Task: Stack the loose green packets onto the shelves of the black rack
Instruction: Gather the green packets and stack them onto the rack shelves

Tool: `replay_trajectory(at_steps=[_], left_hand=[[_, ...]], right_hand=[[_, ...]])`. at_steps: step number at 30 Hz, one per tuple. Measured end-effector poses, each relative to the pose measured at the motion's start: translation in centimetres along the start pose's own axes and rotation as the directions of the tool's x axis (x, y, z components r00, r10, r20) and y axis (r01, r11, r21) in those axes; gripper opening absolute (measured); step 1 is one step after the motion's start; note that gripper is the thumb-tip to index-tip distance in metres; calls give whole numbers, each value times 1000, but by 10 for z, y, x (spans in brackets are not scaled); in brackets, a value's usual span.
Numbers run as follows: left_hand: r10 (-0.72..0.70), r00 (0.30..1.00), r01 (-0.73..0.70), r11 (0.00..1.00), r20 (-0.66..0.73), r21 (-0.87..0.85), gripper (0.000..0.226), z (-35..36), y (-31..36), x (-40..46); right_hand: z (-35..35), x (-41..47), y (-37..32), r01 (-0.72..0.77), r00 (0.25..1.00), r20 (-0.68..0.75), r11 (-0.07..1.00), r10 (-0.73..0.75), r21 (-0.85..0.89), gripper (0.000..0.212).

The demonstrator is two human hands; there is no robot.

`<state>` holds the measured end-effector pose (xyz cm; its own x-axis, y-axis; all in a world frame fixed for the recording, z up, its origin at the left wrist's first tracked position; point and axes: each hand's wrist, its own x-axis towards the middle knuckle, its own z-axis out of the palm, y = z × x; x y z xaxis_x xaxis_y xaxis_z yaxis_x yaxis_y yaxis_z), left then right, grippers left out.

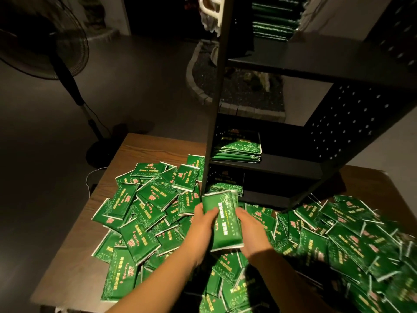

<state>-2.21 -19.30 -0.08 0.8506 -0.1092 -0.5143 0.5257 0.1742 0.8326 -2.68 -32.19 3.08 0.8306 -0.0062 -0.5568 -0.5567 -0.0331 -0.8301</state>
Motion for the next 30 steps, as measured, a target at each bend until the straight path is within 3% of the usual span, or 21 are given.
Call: replay_trajectory(at_steps=[3, 6, 9, 12, 14, 18, 20, 24, 27, 30], left_hand=[[10, 1000, -9, 998, -18, 64, 44, 6, -1, -4], [-14, 999, 11, 998, -35, -60, 43, 3, 2, -6], [-65, 995, 39, 948, -71, -315, 27, 8, 9, -8], [-166, 986, 113, 791, -32, -602, 27, 16, 25, -13], [-175, 984, 97, 701, -39, -707, 22, 24, 35, -16], [-97, 994, 15, 618, -58, -786, 25, 39, 56, -24], [-21, 999, -10, 661, -32, -750, 21, 42, 66, -27], [188, 976, -216, 790, -108, -573, 24, 37, 94, -34], [434, 899, -428, 834, -65, -349, 36, 38, 131, -44], [664, 746, -661, 748, 51, -68, 41, 41, 170, -57]], right_hand=[[8, -3, -6, -48, 998, 29, 990, 52, -129, 70], [6, -2, -6, 67, 997, -12, 964, -72, -259, 68], [4, -9, -9, 137, 988, -59, 984, -144, -112, 51], [10, -18, -10, 210, 973, -111, 977, -204, 43, 27], [17, -26, -14, 251, 965, -113, 960, -237, 125, 14], [24, -32, -27, 338, 938, -155, 913, -309, 227, 29], [19, -34, -40, 406, 908, -210, 886, -362, 225, 31], [-4, -42, -76, 562, 818, -256, 811, -516, 163, 36], [-23, -52, -106, 669, 732, -240, 740, -638, 72, 35], [-42, -66, -142, 754, 645, -197, 657, -738, 7, 31]])
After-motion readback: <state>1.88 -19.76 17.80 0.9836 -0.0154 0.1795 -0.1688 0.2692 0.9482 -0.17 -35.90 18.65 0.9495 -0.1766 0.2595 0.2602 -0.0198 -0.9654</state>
